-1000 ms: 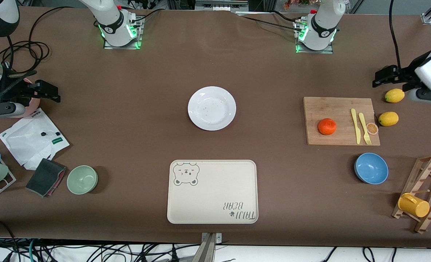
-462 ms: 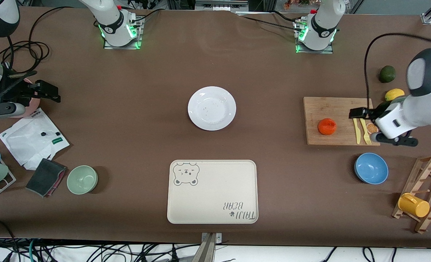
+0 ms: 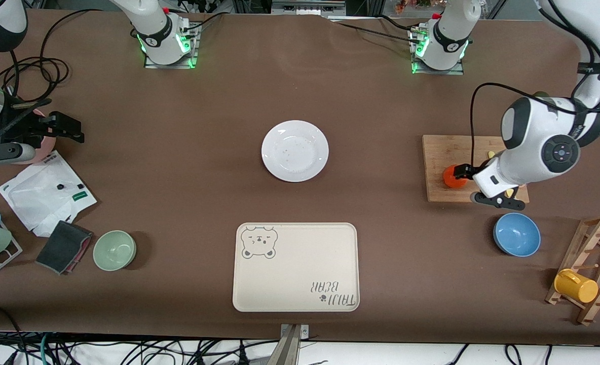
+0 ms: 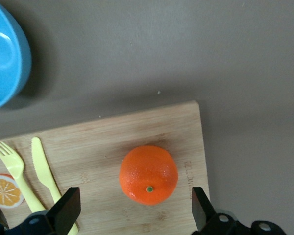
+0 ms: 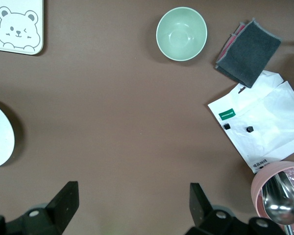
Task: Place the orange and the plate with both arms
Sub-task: 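Reach the left gripper down over the orange on the cutting board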
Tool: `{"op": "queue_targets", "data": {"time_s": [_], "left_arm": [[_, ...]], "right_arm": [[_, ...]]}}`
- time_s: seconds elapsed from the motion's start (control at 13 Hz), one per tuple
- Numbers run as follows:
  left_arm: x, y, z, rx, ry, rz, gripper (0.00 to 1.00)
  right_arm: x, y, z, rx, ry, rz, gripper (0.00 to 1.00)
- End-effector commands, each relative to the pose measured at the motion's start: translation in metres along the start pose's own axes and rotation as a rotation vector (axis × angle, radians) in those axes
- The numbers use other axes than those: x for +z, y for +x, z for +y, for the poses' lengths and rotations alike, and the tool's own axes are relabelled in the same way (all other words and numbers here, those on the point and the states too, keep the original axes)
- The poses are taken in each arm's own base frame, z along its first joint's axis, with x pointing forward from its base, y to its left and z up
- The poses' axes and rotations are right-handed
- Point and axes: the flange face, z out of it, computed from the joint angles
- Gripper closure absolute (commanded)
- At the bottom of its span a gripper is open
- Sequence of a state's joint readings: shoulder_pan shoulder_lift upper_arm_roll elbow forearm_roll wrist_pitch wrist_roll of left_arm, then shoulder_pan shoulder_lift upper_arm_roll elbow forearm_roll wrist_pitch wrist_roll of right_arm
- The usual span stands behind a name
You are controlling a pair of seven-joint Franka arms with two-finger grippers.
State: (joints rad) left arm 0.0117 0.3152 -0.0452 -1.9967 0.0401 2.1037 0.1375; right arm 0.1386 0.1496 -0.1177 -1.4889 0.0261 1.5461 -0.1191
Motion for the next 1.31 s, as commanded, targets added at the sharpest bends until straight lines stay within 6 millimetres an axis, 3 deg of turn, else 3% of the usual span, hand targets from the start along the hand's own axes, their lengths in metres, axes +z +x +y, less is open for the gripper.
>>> {"op": "queue_targets", "data": {"time_s": [0.0,0.31,1.08,1.23], "left_arm": [[0.027,-0.001,0.000,0.038,0.015,-0.033,0.00],[0.044,0.002,0.003,0.037,0.004,-0.038,0.00],[0.106,-0.011,0.010,0.055,0.007,-0.013,0.01],[0.099,-0.010,0.009,0.079,0.008,-0.007,0.56]], "right_arm": [[-0.003,0.001,0.000,0.010,0.012,0.003,0.00],[-0.002,0.001,0.000,0.011,0.012,0.002,0.00],[-0.002,0.001,0.000,0.011,0.012,0.002,0.00],[-0.002,0.001,0.000,0.011,0.012,0.002,0.00]]}}
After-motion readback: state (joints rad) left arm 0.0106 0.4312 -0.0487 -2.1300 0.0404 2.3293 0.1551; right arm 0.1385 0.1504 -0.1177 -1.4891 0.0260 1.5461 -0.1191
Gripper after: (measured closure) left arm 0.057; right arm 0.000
